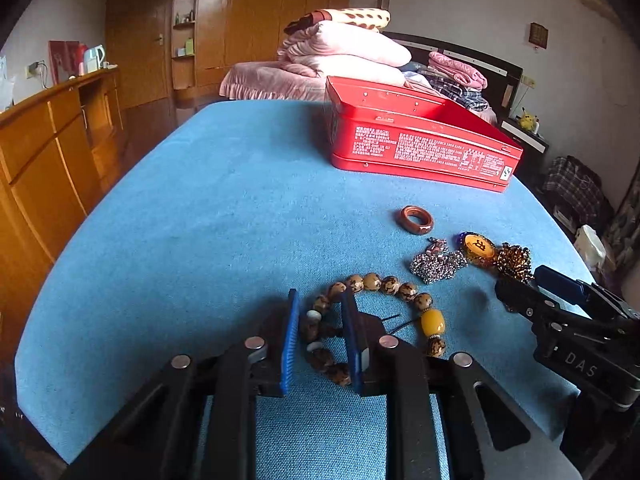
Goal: Organize jewelry
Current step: 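Grasp the wooden bead bracelet with the left tool while the right tool grasps the amber bead necklace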
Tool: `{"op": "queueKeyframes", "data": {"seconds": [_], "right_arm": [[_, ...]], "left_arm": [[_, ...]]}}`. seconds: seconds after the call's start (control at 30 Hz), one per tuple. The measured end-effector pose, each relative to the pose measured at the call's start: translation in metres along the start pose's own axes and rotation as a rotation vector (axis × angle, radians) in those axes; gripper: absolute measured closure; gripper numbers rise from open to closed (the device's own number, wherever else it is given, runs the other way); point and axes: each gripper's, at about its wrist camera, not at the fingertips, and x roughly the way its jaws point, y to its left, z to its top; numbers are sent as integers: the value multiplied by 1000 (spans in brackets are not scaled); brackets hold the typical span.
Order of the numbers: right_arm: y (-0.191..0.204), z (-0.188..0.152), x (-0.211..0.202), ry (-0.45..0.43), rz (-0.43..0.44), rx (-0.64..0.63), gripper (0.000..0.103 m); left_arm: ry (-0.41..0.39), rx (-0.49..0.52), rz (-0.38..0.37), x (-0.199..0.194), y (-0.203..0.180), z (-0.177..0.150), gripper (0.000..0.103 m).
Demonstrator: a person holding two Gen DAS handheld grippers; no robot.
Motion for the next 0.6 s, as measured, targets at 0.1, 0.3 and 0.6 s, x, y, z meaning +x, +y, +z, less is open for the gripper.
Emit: {"op": "queueKeyframes", "data": {"seconds": [0.1, 0.3, 0.6], "right_arm": [[6, 2, 6, 2, -36, -30, 41], [9, 14, 15, 31, -26, -53, 57], [10, 6, 8, 17, -1, -110, 67]], "left_arm": [[0, 14, -3, 2, -2, 0, 70], [-17, 65, 39, 6, -14, -1, 57], [-17, 53, -6, 3, -9, -1, 78]]}}
